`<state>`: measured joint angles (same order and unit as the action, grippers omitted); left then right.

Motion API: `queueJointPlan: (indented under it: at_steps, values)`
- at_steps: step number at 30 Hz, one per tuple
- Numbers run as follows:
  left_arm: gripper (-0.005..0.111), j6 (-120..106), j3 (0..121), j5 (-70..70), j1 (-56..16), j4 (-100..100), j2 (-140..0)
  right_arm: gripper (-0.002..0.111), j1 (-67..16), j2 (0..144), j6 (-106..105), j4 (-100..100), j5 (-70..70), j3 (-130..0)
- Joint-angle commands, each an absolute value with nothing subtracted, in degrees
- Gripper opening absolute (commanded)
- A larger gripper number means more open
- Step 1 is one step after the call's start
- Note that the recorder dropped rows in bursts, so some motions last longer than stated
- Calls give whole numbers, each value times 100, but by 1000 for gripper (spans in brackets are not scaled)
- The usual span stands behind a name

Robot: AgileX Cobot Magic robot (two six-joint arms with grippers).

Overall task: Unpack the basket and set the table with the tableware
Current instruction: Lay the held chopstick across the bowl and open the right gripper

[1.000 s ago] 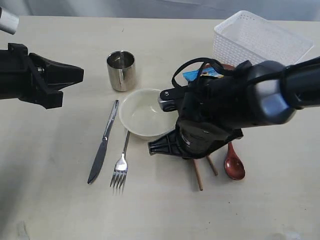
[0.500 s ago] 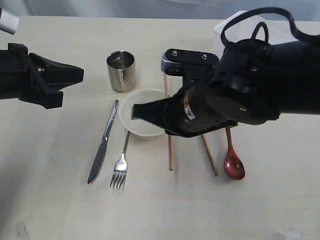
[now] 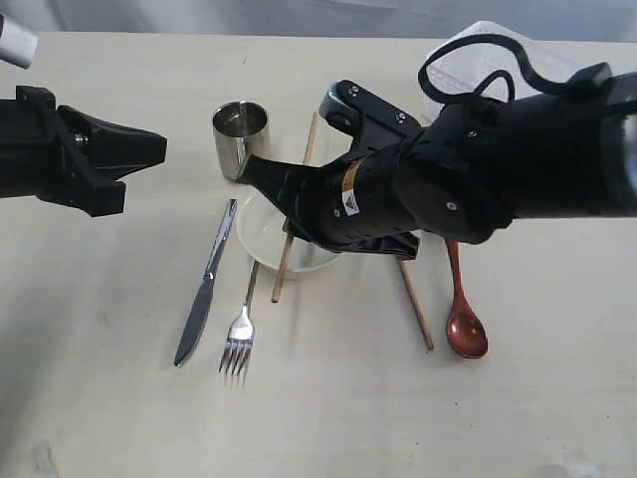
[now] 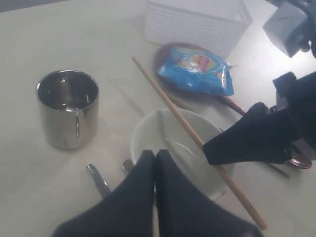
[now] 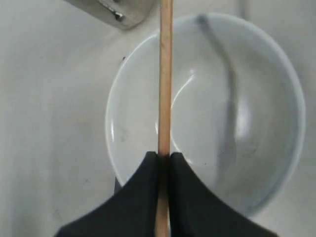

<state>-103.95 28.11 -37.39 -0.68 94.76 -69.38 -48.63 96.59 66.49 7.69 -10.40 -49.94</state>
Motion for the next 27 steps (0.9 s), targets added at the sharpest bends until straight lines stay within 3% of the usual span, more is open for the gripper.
queueJointPlan:
  at_steps: [1, 12, 20, 27]
  values:
    - [0, -10424, 2777, -3765, -53, 9474, -6940, 0, -4741, 9735, 6661, 747, -973, -4995]
    - [0, -10424, 2777, -3765, -53, 9474, -6940, 0, -4741, 9809, 6067, 747, -2301, -5924]
    - [0, -10424, 2777, -3765, -53, 9474, -6940, 0, -4741, 10077, 5829, 493, -2451, -6017]
    - [0, -10424, 2777, -3765, -53, 9474, -6940, 0, -4589, 10664, 4870, -226, -3328, -7000]
